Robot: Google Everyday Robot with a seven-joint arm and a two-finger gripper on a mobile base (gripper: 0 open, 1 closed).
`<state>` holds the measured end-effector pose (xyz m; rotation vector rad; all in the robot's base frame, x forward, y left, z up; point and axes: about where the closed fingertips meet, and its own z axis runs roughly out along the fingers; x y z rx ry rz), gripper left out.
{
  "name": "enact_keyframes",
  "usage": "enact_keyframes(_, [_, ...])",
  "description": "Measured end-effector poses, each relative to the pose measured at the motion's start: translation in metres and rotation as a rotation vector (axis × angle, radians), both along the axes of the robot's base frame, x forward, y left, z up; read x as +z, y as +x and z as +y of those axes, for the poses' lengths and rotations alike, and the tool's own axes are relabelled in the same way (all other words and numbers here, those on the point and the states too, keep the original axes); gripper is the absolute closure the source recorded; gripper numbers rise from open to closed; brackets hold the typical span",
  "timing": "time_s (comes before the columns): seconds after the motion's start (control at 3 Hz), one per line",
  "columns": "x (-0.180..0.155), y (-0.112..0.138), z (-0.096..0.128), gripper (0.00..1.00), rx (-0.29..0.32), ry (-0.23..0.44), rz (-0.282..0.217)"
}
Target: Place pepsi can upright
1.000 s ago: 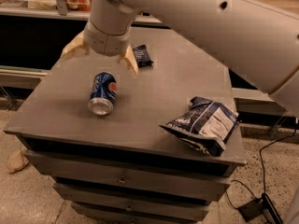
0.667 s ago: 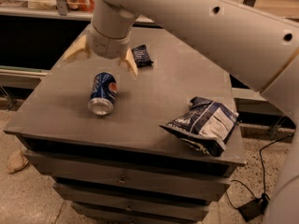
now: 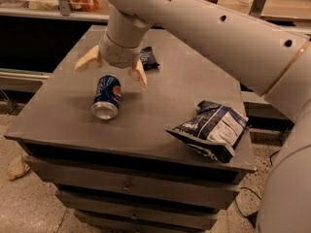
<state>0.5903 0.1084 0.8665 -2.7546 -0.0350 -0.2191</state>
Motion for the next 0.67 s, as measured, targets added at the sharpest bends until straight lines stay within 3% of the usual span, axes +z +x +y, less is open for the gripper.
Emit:
enact_keyframes(0.33, [-0.014,-0.0028,-0.0051,0.0,-0.003,0.004,0.04])
enact_keyframes(0.67, [-0.0233,-0.0069,0.0021,0.17,0.034,0.001,0.069])
